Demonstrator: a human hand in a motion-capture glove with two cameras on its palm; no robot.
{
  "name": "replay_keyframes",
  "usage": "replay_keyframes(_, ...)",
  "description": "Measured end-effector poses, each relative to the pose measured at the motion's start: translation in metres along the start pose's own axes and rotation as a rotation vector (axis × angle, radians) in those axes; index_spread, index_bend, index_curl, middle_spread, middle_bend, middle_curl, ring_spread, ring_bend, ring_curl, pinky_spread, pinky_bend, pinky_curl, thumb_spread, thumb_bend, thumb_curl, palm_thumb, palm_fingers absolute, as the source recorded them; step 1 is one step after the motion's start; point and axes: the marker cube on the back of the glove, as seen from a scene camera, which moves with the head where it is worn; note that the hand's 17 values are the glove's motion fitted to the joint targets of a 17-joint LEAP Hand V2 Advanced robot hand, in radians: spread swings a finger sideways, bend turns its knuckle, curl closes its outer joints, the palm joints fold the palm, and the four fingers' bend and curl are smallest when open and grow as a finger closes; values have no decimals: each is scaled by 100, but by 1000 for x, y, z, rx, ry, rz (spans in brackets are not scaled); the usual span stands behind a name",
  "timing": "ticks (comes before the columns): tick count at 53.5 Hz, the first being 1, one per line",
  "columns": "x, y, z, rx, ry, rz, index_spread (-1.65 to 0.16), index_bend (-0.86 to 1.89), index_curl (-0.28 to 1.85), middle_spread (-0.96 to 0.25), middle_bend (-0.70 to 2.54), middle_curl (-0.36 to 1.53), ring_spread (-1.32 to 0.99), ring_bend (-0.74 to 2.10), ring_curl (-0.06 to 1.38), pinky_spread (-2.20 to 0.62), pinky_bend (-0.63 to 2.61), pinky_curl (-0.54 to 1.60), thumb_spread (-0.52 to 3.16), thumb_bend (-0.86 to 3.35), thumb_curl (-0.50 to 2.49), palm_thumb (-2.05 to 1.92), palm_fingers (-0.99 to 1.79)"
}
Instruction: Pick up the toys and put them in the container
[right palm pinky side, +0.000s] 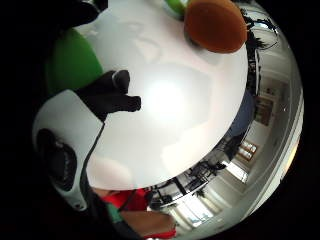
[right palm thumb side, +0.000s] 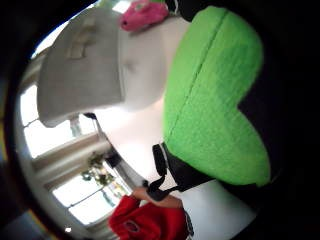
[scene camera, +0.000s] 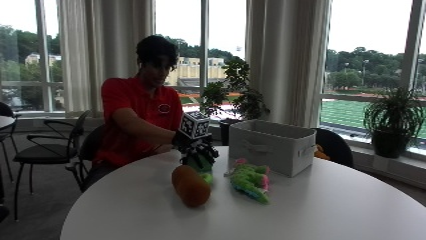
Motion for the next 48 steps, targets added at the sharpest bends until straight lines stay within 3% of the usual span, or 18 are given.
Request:
replay_keyframes(6,-1,-9,-4,-41,94,-2,-43,18,27,-11,15,17,-9,56,33,0,137,42,107,-1,29,8,7)
replay_keyframes(24,-27,1,-8,79,111,-34,-41,17,31,-29,42,30,-35,89,39,-26,111,32,117,14,44,46,78)
replay_keyframes(28,-21,-1,-29,162,75,-78,-40,18,34,-31,43,33,-39,91,41,-30,110,33,112,15,48,53,79)
replay_keyframes(37,-19,2,-70,187,62,-67,-40,20,40,-36,45,36,-44,88,41,-35,104,32,96,14,57,63,87)
replay_keyframes(48,-23,2,-169,246,108,-58,-41,21,47,-39,40,39,-48,81,40,-36,102,33,83,12,66,69,84)
